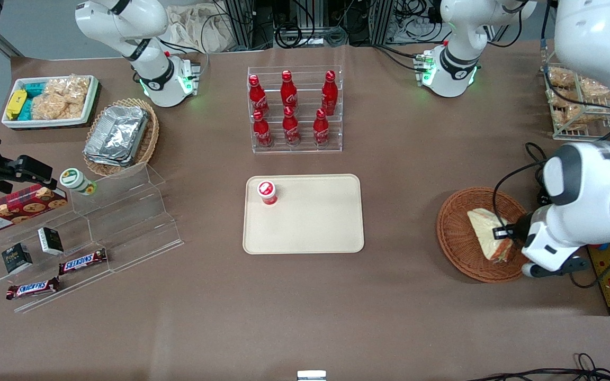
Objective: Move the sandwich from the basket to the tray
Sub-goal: 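Carry the held sandwich with the left gripper over the cream tray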
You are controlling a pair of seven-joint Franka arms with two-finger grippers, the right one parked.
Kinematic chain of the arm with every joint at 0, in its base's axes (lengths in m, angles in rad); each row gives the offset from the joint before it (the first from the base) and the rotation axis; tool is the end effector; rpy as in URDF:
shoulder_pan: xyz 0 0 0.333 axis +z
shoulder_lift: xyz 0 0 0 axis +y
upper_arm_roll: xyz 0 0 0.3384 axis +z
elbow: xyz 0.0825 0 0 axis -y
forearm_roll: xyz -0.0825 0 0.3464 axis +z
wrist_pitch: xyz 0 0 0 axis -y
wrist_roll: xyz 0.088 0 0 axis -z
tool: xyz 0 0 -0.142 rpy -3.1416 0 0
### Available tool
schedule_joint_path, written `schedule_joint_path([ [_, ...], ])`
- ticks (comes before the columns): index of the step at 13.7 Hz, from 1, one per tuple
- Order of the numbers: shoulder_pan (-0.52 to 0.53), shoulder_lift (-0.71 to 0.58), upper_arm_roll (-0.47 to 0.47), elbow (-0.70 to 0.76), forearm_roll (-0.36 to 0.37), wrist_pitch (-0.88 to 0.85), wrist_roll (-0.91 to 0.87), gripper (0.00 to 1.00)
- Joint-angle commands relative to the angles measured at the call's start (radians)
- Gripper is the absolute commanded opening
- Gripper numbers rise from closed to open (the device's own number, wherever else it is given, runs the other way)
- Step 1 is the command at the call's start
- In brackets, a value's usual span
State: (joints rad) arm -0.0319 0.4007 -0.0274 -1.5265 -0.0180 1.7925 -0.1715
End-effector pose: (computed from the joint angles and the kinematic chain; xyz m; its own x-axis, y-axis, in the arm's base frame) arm 0.6284 -0.0372 0.4165 0.9836 0.1171 -0.1370 0.1188 -0.9929 0.0042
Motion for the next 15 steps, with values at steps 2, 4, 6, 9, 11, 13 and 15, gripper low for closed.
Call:
schedule_joint_path([
  [2, -0.1, -0.097, -0.002, 0.092, 0.056, -0.235, -0.04, 0.0],
  [4, -0.164, -0.109, -0.003, 0.173, 0.052, -0.35, -0.142, 0.0],
  [6, -0.28, -0.105, -0.003, 0.235, 0.052, -0.435, -0.264, 0.0],
  [9, -0.434, -0.064, -0.003, 0.243, 0.04, -0.403, -0.512, 0.0],
  [11, -0.505, 0.019, -0.003, 0.247, 0.036, -0.273, -0.65, 0.0],
  [13, -0.545, 0.11, -0.003, 0.238, 0.032, -0.136, -0.733, 0.0],
  [15, -0.553, 0.186, -0.003, 0.23, 0.0, -0.024, -0.758, 0.0],
])
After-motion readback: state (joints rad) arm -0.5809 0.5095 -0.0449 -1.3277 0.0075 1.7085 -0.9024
